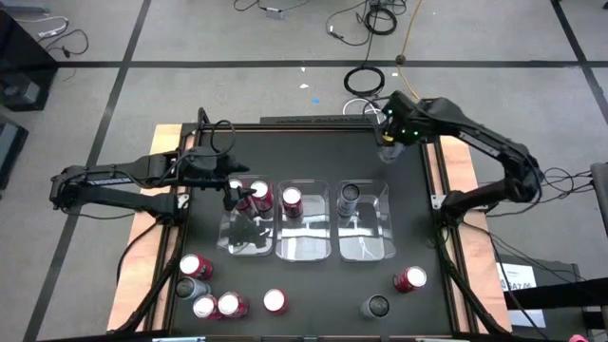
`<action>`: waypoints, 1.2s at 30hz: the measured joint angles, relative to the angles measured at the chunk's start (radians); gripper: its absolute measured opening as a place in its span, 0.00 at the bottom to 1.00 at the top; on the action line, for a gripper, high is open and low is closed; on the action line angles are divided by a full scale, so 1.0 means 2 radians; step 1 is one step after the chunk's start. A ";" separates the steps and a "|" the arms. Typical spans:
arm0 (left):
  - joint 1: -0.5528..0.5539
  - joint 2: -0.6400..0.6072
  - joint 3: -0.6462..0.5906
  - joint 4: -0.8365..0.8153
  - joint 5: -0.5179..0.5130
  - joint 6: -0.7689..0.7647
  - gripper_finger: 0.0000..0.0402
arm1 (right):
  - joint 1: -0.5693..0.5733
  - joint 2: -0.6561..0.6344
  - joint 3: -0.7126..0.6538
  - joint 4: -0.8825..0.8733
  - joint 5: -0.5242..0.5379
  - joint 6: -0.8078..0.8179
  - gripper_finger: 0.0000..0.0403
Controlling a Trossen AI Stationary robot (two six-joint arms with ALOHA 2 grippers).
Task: Sort soda cans
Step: Put the top white blue soda can into the right transparent bin
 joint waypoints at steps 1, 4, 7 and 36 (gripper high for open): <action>0.000 0.000 0.000 0.000 0.000 0.000 0.96 | 0.007 -0.005 0.018 -0.010 -0.001 0.006 0.62; 0.000 0.000 0.000 0.000 0.000 0.000 0.96 | 0.038 -0.013 0.074 -0.059 0.018 0.028 0.62; 0.000 0.000 0.000 -0.002 0.000 0.002 0.96 | 0.079 -0.013 0.127 -0.116 0.057 0.066 0.62; 0.000 0.000 0.000 -0.002 0.001 0.002 0.96 | 0.377 0.047 0.098 -0.158 0.050 0.345 0.62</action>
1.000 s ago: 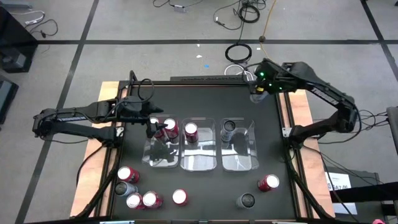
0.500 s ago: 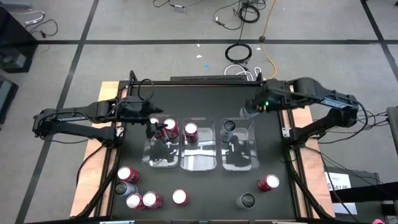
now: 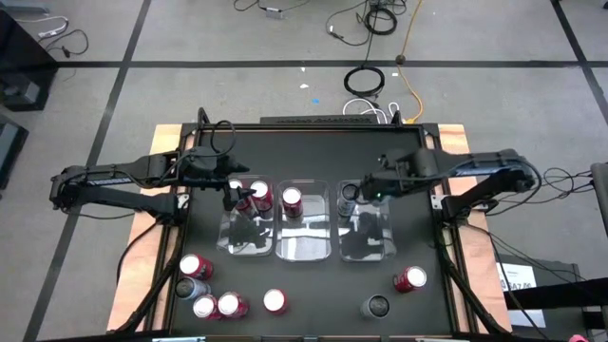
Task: Sort soda cans
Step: Put the top white blue soda can into the right transparent bin
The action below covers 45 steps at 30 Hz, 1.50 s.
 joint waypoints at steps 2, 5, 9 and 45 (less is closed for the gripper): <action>0.000 0.000 0.000 0.000 0.000 0.000 0.96 | 0.006 -0.006 -0.030 0.016 0.000 0.016 0.62; 0.000 0.000 0.000 0.000 0.000 0.000 0.96 | 0.010 -0.020 -0.077 0.069 0.000 0.026 0.63; 0.000 0.000 0.000 0.000 0.000 0.000 0.96 | 0.009 -0.032 -0.140 0.148 -0.002 0.025 0.65; 0.000 0.000 0.000 0.001 -0.002 0.000 0.96 | -0.030 -0.032 -0.210 0.214 -0.011 -0.027 0.66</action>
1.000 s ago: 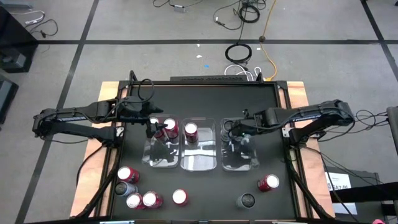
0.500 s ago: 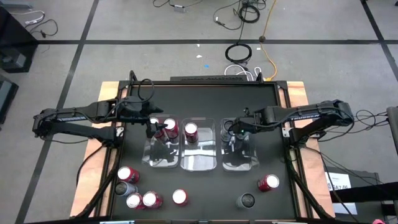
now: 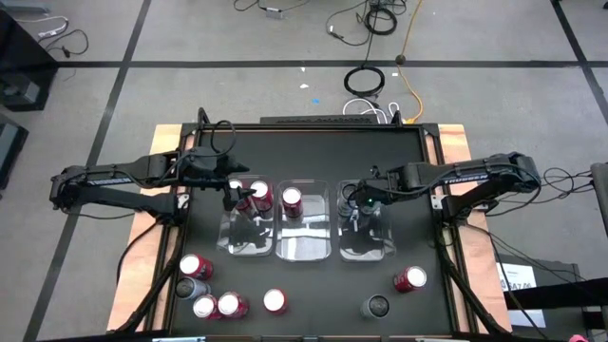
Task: Sort soda cans
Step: Put the top white blue soda can into the right transparent bin, then put the right white blue soda can into the right transparent bin
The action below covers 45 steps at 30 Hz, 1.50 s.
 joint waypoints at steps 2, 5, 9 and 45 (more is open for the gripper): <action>0.000 0.000 0.000 0.000 0.000 0.000 0.96 | 0.000 0.000 0.000 0.000 0.002 -0.004 0.66; 0.000 0.000 0.000 0.000 0.000 0.000 0.96 | 0.000 0.005 0.000 0.001 0.002 -0.005 0.66; 0.000 0.000 0.000 0.000 0.000 0.000 0.96 | 0.000 0.016 0.000 0.002 0.002 -0.022 0.66; 0.000 0.000 0.000 0.000 0.000 0.000 0.96 | 0.031 0.025 0.163 -0.112 -0.028 -0.034 0.84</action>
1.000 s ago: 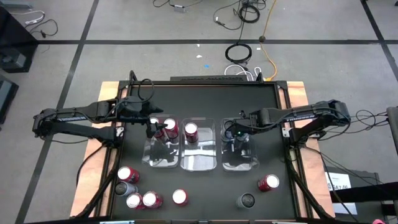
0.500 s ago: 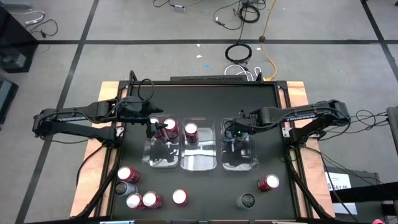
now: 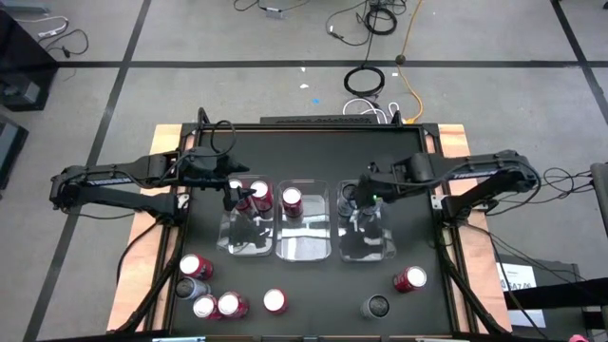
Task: Sort soda cans
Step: Put the right white blue soda can into the right transparent bin
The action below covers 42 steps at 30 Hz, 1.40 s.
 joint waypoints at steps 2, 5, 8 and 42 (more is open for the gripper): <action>0.000 0.000 0.000 0.000 0.000 0.000 0.96 | 0.018 0.000 0.006 -0.006 -0.002 0.027 0.84; 0.000 0.000 0.000 0.000 0.000 0.000 0.96 | 0.058 0.000 0.007 -0.011 -0.002 0.098 0.84; 0.000 0.000 0.000 0.000 0.000 0.000 0.96 | 0.110 0.000 0.007 -0.011 -0.001 0.181 0.84; 0.000 0.000 0.000 0.004 0.000 0.000 0.96 | 0.396 0.225 0.290 -0.095 -0.025 0.361 0.84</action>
